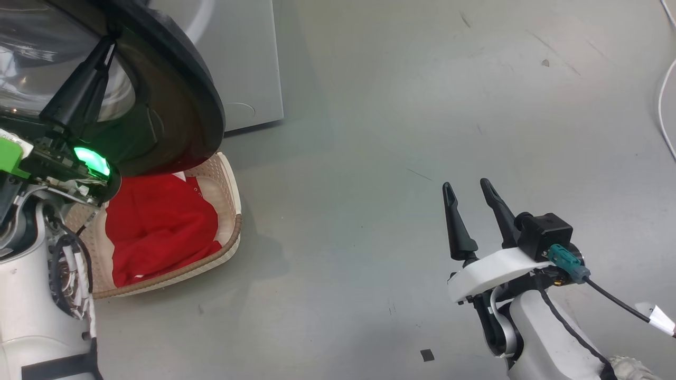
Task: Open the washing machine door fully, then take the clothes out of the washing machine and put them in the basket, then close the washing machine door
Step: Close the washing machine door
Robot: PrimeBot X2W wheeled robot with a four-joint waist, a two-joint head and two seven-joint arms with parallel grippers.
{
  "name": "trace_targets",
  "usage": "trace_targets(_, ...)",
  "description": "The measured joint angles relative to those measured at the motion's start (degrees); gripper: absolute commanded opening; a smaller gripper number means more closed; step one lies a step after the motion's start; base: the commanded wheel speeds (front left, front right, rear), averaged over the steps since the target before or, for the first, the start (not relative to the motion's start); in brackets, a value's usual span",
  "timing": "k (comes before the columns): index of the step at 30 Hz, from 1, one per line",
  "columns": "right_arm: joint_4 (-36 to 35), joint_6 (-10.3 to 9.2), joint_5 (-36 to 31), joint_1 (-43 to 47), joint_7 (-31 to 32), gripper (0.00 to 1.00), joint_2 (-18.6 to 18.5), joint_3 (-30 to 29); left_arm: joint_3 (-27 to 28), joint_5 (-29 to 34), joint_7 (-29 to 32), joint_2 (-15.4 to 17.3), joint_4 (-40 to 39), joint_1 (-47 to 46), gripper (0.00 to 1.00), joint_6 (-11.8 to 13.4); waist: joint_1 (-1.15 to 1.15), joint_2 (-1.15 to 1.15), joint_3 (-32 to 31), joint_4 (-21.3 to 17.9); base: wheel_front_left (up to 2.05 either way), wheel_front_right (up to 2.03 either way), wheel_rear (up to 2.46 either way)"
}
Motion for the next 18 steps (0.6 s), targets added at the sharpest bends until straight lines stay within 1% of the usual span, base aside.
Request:
trace_targets(2,-0.04,-0.40,-0.01,0.00,0.00,1.00,0.00,-0.62,-0.26,0.02,0.00,-0.01,0.49,-0.02,0.00,0.00,0.00,0.00,-0.04,0.28,0.00,0.00,0.00)
trace_targets(8,-0.02,-0.40,-0.34,0.00,0.00,1.00,0.05,-1.62,0.01,0.55,-1.74,-0.09,1.44,0.14,0.00,0.00,0.00,0.00,-0.77,1.92,0.00,0.00,0.00)
trace_targets(15,0.64,-0.31,-1.24,0.04,0.00,1.00,0.07,-3.13,1.63,3.55,-5.57,-0.18,1.18,4.70,0.01,0.00,0.00,0.00,-2.61,4.85,0.00,0.00,0.00)
trace_targets(16,0.77,-0.27,-1.33,0.07,0.00,1.00,0.07,-3.30,1.78,3.88,-6.20,-0.19,0.86,5.47,0.13,0.00,0.00,0.00,-2.89,5.29,0.00,0.00,0.00)
trace_targets(17,0.89,-0.19,-1.44,0.15,0.00,1.00,0.07,-3.44,2.07,4.14,-6.98,-0.24,0.55,6.10,0.13,0.00,0.00,0.00,-3.18,5.73,0.00,0.00,0.00)
trace_targets(18,0.98,0.05,-1.63,0.29,0.00,1.00,0.07,-3.57,2.24,4.19,-7.56,-0.24,0.33,6.70,0.35,0.00,0.00,0.00,-3.47,6.17,0.00,0.00,0.00)
